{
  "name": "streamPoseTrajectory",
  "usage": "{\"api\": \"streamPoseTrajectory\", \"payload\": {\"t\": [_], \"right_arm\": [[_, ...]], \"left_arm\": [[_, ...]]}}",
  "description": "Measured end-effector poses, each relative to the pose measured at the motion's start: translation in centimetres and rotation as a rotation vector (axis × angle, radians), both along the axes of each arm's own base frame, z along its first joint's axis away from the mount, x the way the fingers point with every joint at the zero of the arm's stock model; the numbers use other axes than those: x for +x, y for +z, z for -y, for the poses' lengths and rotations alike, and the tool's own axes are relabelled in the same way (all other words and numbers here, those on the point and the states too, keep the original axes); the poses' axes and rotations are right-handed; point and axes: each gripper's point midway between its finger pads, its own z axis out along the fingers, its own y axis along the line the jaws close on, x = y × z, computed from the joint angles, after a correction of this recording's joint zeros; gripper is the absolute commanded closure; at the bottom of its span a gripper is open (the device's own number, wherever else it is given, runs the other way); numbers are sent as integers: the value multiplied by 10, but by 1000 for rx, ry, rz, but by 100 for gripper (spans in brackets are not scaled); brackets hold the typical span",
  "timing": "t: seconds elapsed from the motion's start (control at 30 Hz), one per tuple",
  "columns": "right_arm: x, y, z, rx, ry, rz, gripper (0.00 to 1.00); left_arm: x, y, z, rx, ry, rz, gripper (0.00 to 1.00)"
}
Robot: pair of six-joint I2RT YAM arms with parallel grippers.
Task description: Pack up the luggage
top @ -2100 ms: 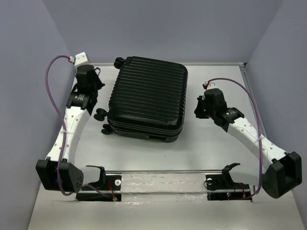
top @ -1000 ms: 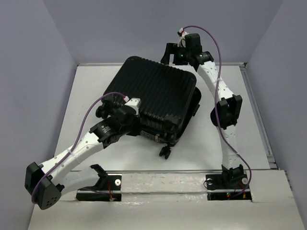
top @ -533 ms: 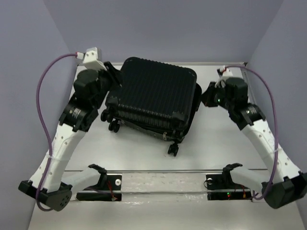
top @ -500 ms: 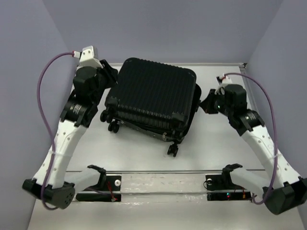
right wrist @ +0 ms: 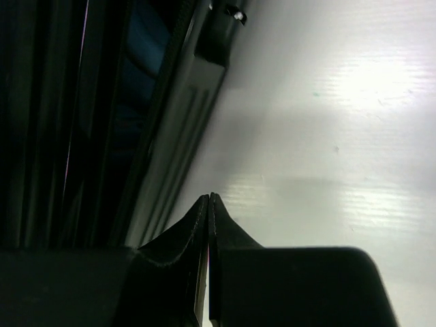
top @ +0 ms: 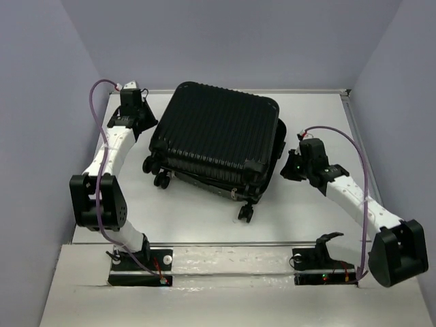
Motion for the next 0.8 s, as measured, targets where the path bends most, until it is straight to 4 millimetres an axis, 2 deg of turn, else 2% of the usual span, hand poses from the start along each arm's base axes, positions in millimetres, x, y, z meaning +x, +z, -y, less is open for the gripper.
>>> {"api": "streamPoseTrajectory", "payload": {"t": [0.1,0.17,0.23,0.33,0.4,0.43,0.5,0.53,0.57,0.6,0.67,0.7,0.73,0.8], "right_arm": [[18,-11,-12,22,13,-23,93],[28,-16,-20,43,23,-40,93],[41,-16,-28,59,31,-45,93],[62,-13,-27,58,14,-54,93],[83,-12,-25,52,5,-56,92],[101,-10,-25,43,9,-65,90],[133,-8,-25,39,20,-63,78],[156,-7,-27,52,28,-60,68],[172,-3,-29,57,34,-50,56],[200,5,-32,67,41,-24,32],[250,18,-43,93,53,37,14],[265,21,-46,101,50,55,5],[289,33,-55,126,70,96,4],[309,50,-69,146,95,130,4]], "left_arm": [[14,-38,11,-41,-48,-57,70],[15,-57,12,-69,-48,-68,71],[5,-74,17,-88,-57,-100,72],[-8,-98,27,-128,-58,-115,73],[-17,-100,27,-136,-44,-92,73],[-25,-101,27,-138,-34,-82,73],[-47,-101,28,-127,-16,-66,73],[-58,-100,28,-125,-4,-51,73],[-77,-100,33,-122,-11,-42,73],[-93,-102,41,-131,-26,-37,73],[-128,-108,64,-152,-96,-38,73],[-148,-116,75,-159,-132,-52,72],[-170,-125,84,-195,-148,-81,72],[-194,-124,99,-269,-190,-63,70]]}}
